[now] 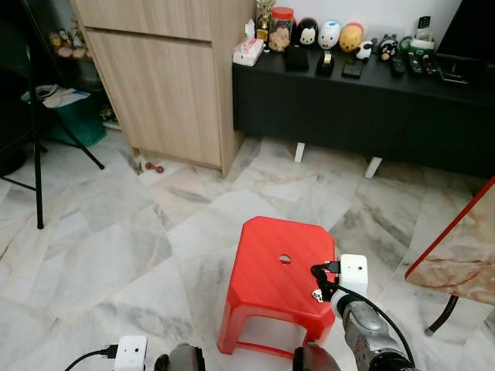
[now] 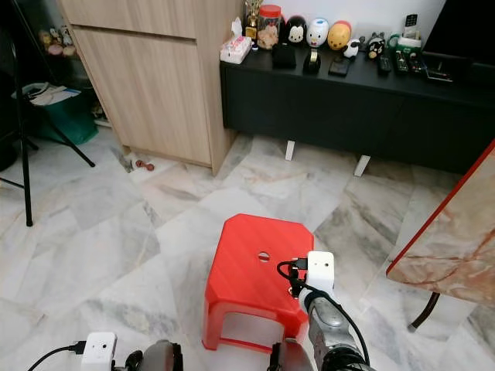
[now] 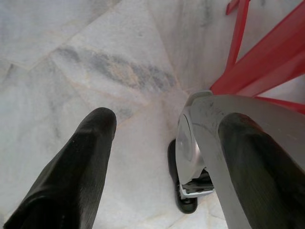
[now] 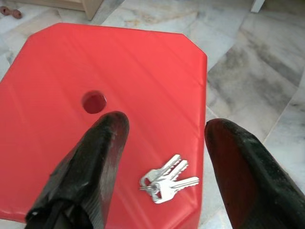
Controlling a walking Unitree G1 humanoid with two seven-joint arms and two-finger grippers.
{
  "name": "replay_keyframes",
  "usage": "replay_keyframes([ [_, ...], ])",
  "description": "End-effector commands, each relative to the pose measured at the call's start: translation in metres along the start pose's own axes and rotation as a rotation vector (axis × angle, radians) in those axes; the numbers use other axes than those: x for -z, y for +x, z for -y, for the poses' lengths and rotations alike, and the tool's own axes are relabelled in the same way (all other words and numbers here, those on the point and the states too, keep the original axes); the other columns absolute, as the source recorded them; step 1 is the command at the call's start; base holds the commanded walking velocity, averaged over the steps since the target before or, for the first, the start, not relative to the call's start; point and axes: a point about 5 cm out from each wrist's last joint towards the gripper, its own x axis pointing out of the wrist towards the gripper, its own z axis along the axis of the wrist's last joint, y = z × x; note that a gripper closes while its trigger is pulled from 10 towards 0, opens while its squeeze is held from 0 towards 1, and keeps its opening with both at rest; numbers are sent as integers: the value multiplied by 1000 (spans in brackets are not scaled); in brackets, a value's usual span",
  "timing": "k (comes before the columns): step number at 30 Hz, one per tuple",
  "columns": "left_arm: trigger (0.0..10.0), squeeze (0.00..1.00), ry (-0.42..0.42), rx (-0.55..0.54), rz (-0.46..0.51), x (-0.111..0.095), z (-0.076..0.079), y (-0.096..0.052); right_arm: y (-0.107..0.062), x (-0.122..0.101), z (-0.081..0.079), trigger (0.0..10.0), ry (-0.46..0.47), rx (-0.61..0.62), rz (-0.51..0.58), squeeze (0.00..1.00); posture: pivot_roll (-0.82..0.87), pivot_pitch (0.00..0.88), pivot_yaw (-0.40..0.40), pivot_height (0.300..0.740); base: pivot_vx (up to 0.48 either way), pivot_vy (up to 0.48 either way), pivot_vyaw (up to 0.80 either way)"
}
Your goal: Hang keys on a hook
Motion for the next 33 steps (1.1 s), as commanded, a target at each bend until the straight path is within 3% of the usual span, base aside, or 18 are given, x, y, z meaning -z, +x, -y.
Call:
replay_keyframes([
  [1,10000,0,13,64,-127,29,14,-9,-1,2,-3,10000,7,-2,3,0,85,94,-64,634,0,379,0],
  [10,10000,0,18,66,-118,24,13,-7,0,1,-2,10000,13,11,6,0,89,95,-59,634,0,374,0],
  [33,10000,0,14,86,-124,25,16,-7,-2,1,10,10000,34,73,11,0,86,93,-62,634,0,0,0],
])
